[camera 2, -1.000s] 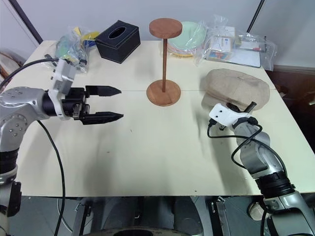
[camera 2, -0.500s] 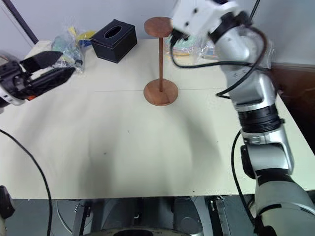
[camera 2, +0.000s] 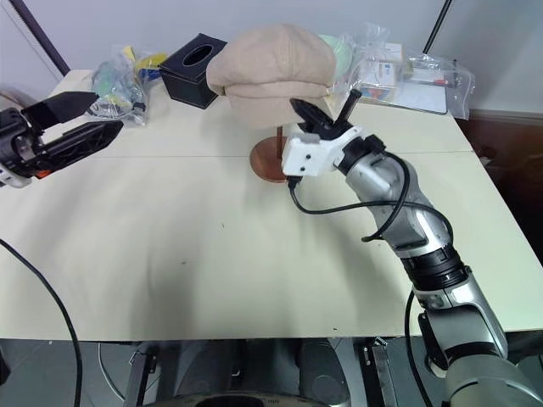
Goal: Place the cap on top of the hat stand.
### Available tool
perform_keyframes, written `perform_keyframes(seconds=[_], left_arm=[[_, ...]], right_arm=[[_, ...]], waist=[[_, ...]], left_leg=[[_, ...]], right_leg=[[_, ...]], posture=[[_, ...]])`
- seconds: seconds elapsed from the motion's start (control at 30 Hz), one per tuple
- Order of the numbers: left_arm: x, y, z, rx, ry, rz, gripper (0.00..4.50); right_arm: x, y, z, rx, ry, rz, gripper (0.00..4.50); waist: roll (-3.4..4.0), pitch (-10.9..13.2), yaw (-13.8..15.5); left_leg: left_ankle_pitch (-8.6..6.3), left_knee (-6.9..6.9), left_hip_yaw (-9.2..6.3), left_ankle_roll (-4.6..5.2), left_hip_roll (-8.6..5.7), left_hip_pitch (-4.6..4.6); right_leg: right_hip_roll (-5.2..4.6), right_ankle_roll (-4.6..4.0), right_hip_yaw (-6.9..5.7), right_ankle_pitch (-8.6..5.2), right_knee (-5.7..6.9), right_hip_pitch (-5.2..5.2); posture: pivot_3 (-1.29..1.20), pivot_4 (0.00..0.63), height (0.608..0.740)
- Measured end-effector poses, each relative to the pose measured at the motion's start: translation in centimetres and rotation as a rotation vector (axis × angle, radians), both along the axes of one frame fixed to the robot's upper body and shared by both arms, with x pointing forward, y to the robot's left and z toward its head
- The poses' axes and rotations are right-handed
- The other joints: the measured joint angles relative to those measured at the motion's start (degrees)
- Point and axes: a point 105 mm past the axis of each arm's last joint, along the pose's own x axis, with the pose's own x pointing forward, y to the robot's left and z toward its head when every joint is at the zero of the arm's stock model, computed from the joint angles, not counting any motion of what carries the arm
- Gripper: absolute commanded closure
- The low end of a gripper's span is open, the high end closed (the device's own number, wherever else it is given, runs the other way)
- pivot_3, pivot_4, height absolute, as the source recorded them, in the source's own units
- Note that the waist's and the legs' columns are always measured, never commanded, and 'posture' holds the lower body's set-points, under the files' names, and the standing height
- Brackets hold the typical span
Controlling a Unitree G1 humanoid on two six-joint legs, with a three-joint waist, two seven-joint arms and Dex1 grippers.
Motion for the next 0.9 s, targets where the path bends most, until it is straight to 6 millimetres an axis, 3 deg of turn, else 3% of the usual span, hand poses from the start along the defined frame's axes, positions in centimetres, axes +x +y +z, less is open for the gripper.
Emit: perform_keyframes(seconds=[0.4,0.5,0.67,0.73,0.9], left_arm=[[0.8,-0.9,0.4,0.022,-0.001,-0.054,0.0],[1.0,-1.0,0.2,0.027,0.002,-0.057,0.0],[1.4,-1.9,-0.9,0.068,0.037,-0.086,0.0],[1.6,-2.2,-1.3,0.084,0.045,-0.086,0.0],[2.5,-4.0,-2.3,0.195,-0.01,-0.066,0.0]], right_arm=[[1.8,0.5,-2.8,0.0,-0.086,-0.079,4.46],[1.9,0.6,-3.2,0.024,-0.065,-0.086,3.48],[1.8,0.2,-4.9,0.033,0.011,-0.094,0.89],[1.2,0.1,-5.5,0.007,0.035,-0.09,0.06],[-2.0,-2.6,-7.2,-0.049,0.155,-0.074,0.06]], waist=[[-0.02,0.0,-0.7],[-0.02,0.0,-0.7],[-0.02,0.0,-0.6],[-0.02,0.0,-0.7],[-0.03,0.0,0.1]], left_leg=[[0.03,-0.02,-0.03,-0.05,0.0,0.0],[0.03,-0.01,-0.04,-0.05,0.0,0.01],[0.03,0.0,-0.04,-0.05,-0.02,0.0],[0.03,-0.01,-0.04,-0.05,-0.01,0.0],[0.03,0.0,-0.05,-0.04,-0.03,-0.02]], right_leg=[[0.02,0.0,0.0,0.0,0.01,0.01],[0.02,0.0,-0.01,0.0,0.01,0.03],[0.0,0.0,0.0,0.0,0.01,0.04],[0.02,0.0,0.0,0.0,0.01,0.03],[-0.02,0.01,-0.01,0.0,-0.04,0.08]], posture=[[0.0,0.15,0.74],[0.0,0.15,0.74],[0.0,0.15,0.74],[0.0,0.15,0.74],[0.0,0.15,0.74]])
